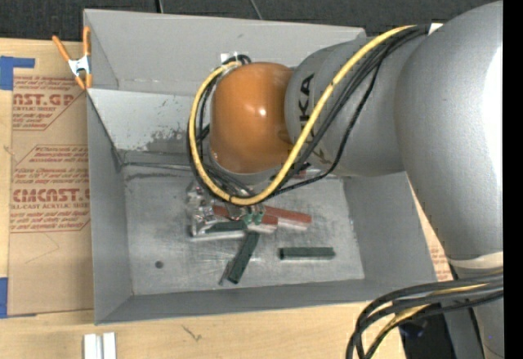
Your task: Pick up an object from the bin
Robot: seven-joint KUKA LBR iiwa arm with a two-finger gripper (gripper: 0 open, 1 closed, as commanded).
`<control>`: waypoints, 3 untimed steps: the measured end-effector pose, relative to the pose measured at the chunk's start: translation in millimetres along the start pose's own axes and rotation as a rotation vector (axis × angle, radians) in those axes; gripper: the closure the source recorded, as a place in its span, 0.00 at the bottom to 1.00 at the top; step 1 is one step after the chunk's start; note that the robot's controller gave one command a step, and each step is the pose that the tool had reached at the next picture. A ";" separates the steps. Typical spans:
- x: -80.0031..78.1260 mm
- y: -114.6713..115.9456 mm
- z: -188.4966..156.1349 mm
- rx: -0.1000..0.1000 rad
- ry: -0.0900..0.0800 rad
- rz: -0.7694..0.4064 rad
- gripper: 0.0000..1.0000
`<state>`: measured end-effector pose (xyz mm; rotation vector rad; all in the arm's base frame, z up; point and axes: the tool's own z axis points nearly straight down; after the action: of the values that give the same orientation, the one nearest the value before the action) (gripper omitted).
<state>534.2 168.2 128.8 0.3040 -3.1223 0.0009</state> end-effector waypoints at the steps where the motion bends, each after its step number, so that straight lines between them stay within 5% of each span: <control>1: -4.6 -0.4 -49.0 -0.001 -0.007 -0.007 0.00; 2: -5.8 -0.6 -38.5 -0.002 -0.006 -0.010 0.00; 3: 8.8 -54.4 51.9 -0.003 -0.026 -0.150 1.00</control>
Offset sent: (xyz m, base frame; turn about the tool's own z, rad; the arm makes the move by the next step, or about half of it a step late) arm 0.0000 0.0000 0.0000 0.0000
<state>535.9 113.0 76.9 0.5415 -3.1156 -0.0075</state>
